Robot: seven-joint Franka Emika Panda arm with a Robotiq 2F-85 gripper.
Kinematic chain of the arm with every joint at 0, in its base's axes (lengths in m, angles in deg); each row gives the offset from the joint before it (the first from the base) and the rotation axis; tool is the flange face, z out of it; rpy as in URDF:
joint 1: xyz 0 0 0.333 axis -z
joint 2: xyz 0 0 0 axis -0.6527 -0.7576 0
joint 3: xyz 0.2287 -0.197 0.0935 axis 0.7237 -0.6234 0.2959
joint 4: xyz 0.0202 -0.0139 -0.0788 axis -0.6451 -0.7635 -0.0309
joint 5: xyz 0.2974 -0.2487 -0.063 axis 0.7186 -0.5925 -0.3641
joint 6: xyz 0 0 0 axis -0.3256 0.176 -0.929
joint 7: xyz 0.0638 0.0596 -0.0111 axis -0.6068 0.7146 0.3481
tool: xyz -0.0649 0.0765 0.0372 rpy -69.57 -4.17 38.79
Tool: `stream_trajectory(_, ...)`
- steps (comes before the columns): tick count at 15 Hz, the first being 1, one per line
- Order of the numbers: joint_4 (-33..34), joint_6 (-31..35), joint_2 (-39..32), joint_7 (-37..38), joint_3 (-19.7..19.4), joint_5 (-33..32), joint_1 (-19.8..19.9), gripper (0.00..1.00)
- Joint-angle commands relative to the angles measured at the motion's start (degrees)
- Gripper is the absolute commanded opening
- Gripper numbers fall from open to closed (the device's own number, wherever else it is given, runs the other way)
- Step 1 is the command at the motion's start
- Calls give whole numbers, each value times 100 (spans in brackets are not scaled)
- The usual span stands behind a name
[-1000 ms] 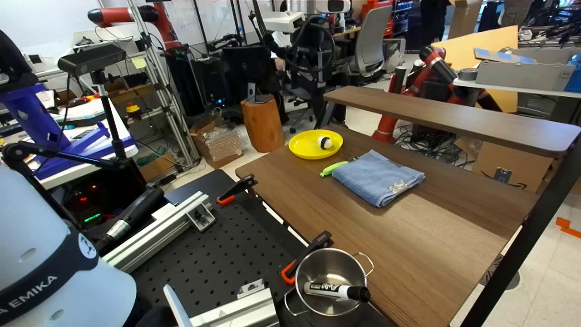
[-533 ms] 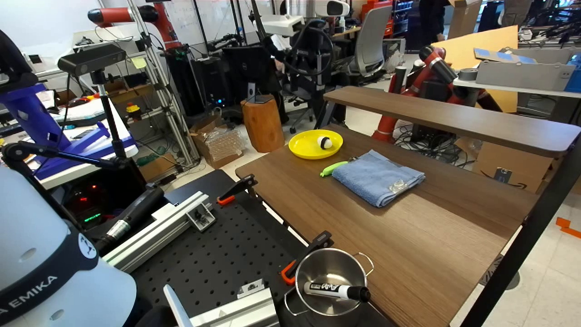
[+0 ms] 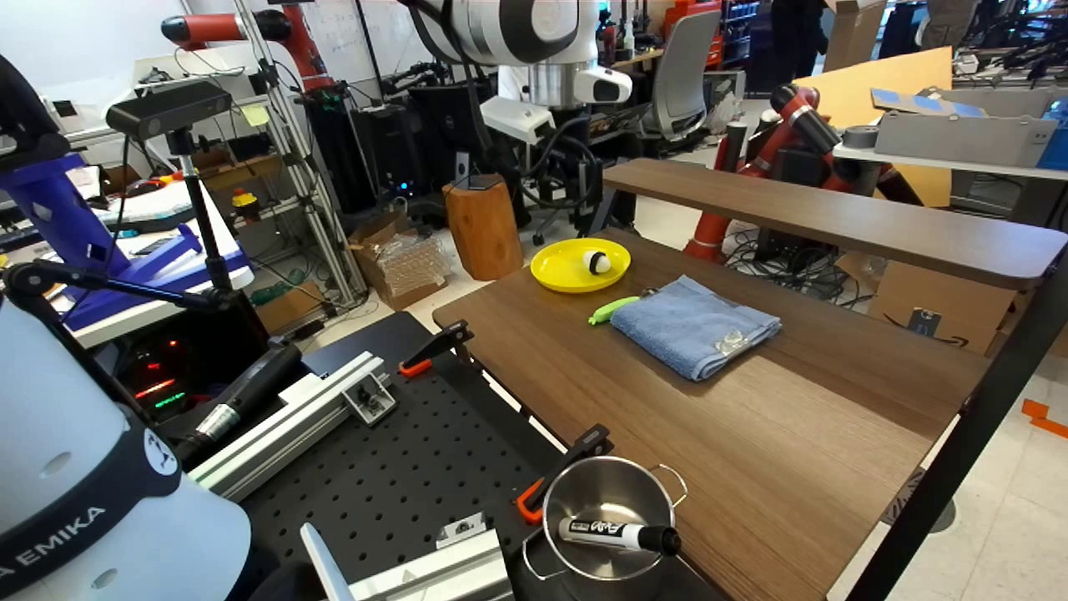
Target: Move the black and white ball from the yellow plate to the table
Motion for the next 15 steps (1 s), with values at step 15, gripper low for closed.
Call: stream_trajectory(15,2083,229,-2112,858,-743,-297,-697,100)
